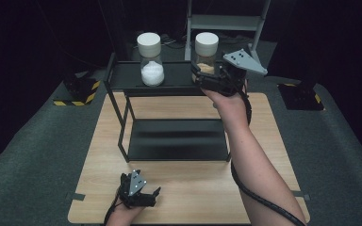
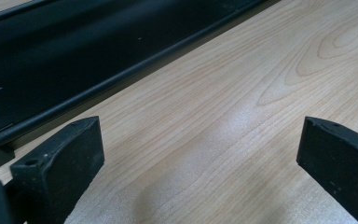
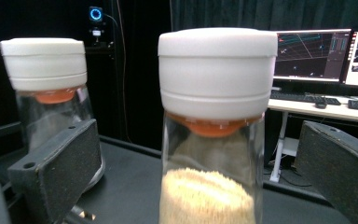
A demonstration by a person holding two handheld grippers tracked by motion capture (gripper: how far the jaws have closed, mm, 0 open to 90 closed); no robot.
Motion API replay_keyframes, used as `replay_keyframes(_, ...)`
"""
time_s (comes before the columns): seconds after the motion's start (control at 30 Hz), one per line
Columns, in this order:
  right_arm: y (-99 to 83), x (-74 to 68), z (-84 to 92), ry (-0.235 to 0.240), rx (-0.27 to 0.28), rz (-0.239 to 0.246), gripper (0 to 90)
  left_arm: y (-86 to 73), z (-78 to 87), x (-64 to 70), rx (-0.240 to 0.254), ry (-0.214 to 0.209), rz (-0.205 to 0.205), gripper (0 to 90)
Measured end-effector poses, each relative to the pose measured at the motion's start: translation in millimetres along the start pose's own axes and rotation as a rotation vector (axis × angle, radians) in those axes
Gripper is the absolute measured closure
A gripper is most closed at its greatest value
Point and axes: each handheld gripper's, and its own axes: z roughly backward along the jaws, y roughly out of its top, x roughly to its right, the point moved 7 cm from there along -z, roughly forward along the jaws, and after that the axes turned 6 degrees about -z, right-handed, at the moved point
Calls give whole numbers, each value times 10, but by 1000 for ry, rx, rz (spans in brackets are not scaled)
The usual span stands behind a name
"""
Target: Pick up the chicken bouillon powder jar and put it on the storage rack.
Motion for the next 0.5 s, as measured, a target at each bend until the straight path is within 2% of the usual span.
replay_keyframes(0.5,-176,-69,347,43,-4,36,0,13,-11,11,-10,0,-12,10)
